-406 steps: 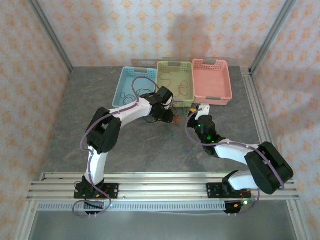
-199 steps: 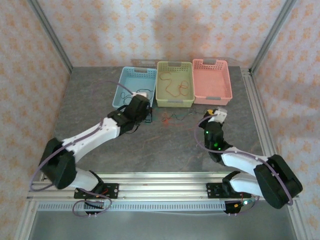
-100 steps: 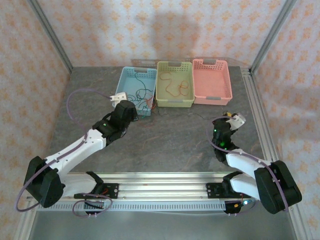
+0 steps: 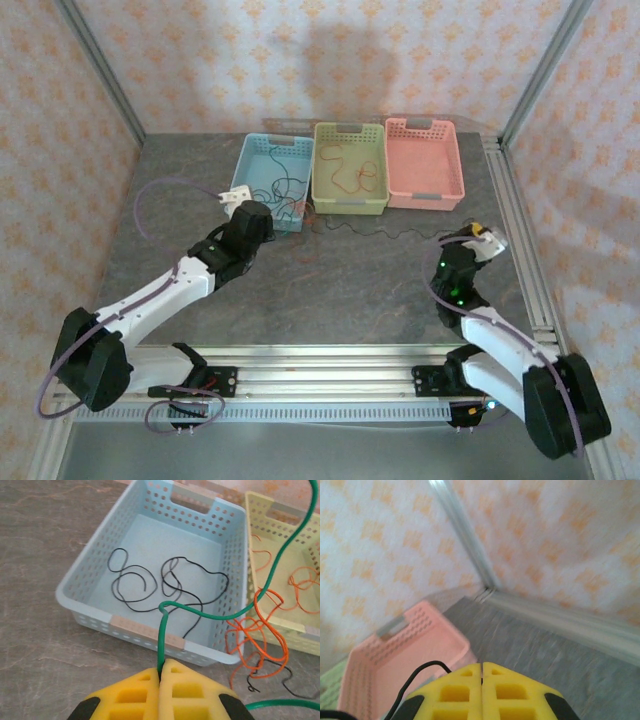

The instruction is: Untangle the cables

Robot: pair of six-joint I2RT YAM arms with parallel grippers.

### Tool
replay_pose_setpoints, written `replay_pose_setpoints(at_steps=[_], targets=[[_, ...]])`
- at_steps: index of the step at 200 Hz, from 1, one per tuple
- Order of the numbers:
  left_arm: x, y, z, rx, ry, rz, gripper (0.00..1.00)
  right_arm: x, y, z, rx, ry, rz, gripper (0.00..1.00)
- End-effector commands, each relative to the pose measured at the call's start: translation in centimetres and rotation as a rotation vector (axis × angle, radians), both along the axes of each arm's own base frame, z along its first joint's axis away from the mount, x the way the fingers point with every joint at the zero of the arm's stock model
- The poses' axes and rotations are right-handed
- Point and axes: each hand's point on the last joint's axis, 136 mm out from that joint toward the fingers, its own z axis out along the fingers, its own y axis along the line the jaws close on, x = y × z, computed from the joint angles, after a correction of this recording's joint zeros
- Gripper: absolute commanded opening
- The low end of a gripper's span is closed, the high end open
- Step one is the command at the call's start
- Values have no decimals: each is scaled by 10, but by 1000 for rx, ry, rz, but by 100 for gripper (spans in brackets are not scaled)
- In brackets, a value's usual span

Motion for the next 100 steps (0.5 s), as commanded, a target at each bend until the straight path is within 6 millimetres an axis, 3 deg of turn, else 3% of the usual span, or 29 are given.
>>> replay_pose_setpoints(at_steps=[1, 26, 61, 77, 100], targets=[[-3, 22, 8, 4, -49, 95, 0, -31, -38, 23, -32, -12, -167, 0], [-1, 26, -1, 5, -34, 111, 0, -59, -70, 50, 28, -83, -253, 0], [2, 29, -11, -1, -14, 131, 0, -83, -82, 78, 22, -132, -312, 0], [3, 26, -14, -21, -6, 117, 0, -65, -70, 73, 32, -102, -203, 0], [7, 13, -18, -56, 2, 66, 0, -26, -39, 45, 72, 62, 22, 0]])
